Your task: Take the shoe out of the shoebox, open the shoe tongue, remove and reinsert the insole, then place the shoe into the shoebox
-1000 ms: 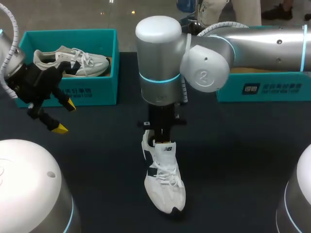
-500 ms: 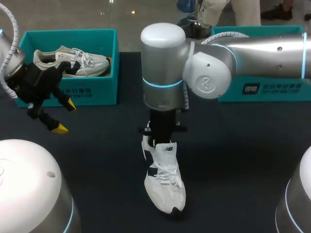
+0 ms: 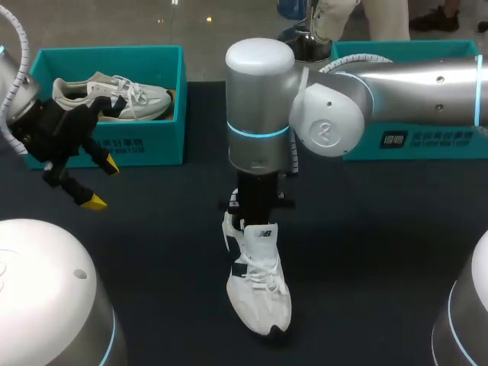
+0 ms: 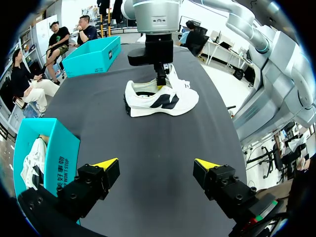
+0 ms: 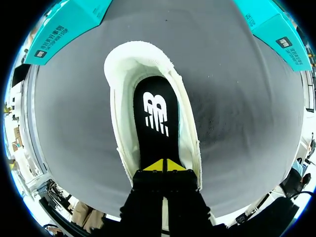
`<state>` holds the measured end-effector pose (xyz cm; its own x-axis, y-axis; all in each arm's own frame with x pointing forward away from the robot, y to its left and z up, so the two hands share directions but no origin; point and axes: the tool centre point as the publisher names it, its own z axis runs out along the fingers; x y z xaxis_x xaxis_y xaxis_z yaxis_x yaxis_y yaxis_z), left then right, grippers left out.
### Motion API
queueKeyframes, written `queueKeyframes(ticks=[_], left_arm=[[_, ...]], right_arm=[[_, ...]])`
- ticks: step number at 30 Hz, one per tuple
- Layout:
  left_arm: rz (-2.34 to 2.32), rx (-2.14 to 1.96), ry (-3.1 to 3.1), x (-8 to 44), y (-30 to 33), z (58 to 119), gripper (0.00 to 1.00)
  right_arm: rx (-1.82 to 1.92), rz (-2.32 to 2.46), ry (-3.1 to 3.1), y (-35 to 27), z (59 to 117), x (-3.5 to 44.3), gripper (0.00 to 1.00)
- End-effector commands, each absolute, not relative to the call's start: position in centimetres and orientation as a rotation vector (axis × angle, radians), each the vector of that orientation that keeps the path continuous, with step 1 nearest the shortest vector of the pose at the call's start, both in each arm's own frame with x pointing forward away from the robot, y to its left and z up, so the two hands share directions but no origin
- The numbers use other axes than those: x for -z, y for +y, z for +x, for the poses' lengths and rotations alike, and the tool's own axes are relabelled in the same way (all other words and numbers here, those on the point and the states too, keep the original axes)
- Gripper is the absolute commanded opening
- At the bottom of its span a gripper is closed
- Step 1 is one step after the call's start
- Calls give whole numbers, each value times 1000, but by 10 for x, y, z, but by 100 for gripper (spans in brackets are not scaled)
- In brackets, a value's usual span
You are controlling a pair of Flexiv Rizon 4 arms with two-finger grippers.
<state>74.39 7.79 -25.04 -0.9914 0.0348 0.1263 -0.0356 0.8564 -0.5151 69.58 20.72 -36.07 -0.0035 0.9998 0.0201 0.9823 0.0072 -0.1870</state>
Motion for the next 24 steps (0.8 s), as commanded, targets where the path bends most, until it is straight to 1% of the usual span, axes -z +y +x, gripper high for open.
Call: queueKeyframes(ticks=[1, 8, 9, 12, 13, 15, 17, 18, 20, 22, 24], left_arm=[[0, -805, -2900, 250, 78, 744, 100], [0, -805, -2900, 250, 78, 744, 100], [0, -805, -2900, 250, 78, 744, 100], [0, -805, -2900, 250, 78, 744, 100], [0, -805, -2900, 250, 78, 744, 100], [0, -805, -2900, 250, 78, 744, 100], [0, -805, -2900, 250, 78, 744, 100], [0, -805, -2900, 250, 78, 744, 100], [0, -805, -2900, 250, 78, 744, 100], [0, -805, -2900, 250, 78, 744, 100], [0, -805, -2900, 250, 78, 744, 100]], right_arm=[[-177, -2101, -2120, 208, 699, 363, 0], [-184, -2094, -2123, 206, 701, 363, 0], [-185, -2093, -2123, 206, 701, 363, 5], [-192, -2082, -2122, 205, 702, 365, 26], [-192, -2080, -2121, 206, 701, 365, 37], [-191, -2077, -2120, 207, 701, 366, 46], [-190, -2073, -2119, 208, 701, 366, 52], [-189, -2071, -2119, 209, 701, 367, 62], [-188, -2069, -2119, 209, 702, 368, 62], [-187, -2067, -2118, 209, 702, 368, 66], [-187, -2066, -2118, 210, 701, 369, 68]])
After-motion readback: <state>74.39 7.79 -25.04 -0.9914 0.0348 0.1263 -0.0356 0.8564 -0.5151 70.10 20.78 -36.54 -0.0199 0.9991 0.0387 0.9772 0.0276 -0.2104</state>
